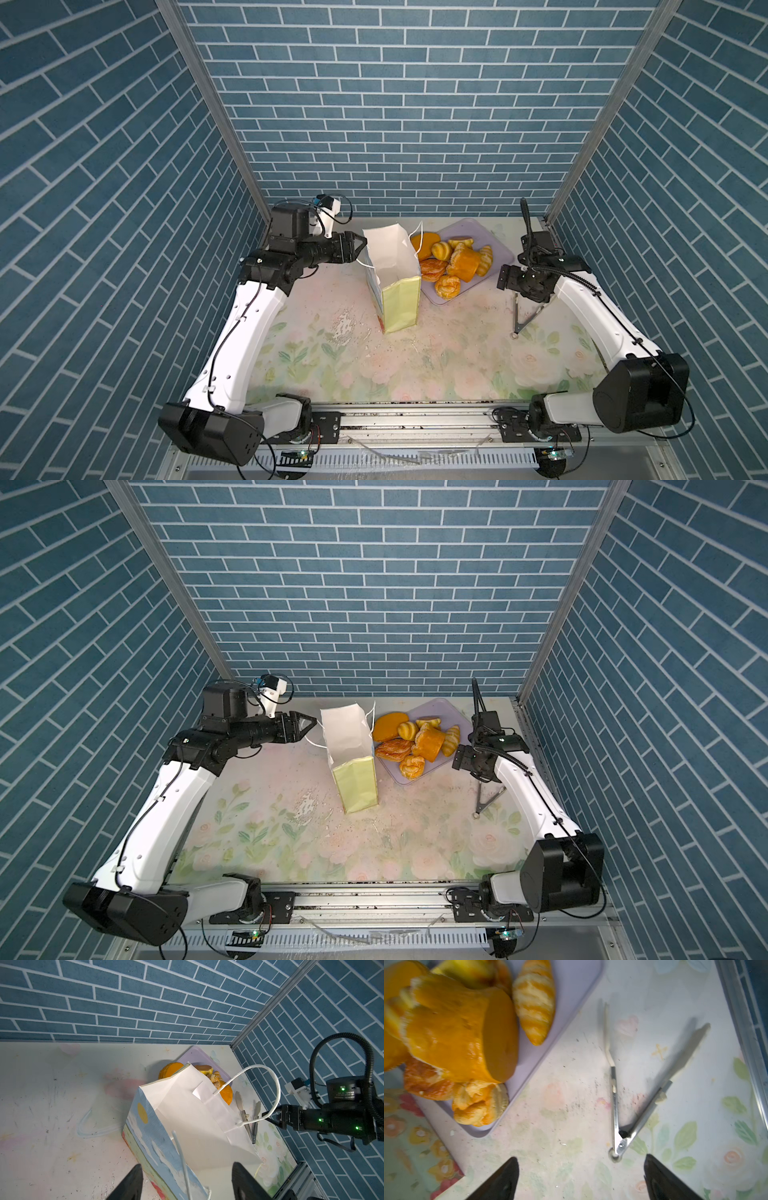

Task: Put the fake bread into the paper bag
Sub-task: 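Lower the right gripper onto the metal tongs lying on the table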

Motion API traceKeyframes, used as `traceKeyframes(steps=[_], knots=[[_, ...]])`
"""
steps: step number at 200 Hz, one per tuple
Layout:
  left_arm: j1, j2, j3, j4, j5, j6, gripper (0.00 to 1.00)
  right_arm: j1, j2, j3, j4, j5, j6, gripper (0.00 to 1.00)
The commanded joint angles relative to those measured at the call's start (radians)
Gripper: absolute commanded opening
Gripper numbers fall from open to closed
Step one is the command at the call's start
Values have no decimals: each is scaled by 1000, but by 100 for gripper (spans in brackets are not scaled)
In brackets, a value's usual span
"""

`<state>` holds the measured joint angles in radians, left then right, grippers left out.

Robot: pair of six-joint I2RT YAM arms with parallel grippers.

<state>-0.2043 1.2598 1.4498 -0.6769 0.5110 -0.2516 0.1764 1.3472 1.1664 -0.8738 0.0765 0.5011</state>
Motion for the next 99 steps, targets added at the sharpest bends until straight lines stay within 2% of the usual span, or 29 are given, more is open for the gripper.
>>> traceKeyframes(steps=[1,38,59,99], knots=[[2,5,11,5,-2,30,70,-41,-54,-67,-37,29,77,96],[2,-6,2,-19,-52,53,71,-137,-76,-199,15,5,94,97],[2,-4,6,-65,-136,61,71,-169,-56,-256,55,-7,98,97],[2,-13,-10,-77,-146,72,71,-203,-26,-338,128,-23,91,99]])
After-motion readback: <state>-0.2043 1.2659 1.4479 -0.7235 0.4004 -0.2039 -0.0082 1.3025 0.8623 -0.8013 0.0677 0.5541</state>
